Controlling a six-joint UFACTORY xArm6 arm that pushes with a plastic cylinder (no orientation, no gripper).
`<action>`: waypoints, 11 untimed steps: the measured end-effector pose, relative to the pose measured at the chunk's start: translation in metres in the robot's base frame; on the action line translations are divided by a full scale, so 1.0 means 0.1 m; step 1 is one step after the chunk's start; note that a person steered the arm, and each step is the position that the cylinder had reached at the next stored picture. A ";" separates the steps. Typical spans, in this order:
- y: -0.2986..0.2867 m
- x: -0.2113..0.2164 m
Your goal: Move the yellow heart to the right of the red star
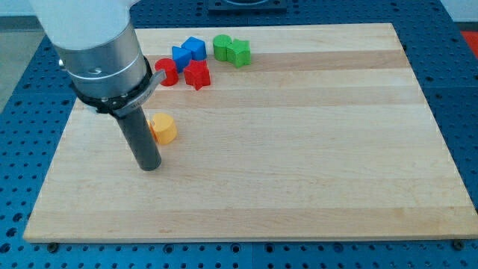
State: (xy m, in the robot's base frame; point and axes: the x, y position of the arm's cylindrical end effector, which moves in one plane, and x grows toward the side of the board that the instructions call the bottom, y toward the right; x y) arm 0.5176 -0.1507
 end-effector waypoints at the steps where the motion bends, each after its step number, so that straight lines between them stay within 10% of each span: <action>1: -0.28 -0.12; 3: -0.94 -0.42; 11: 0.91 -1.13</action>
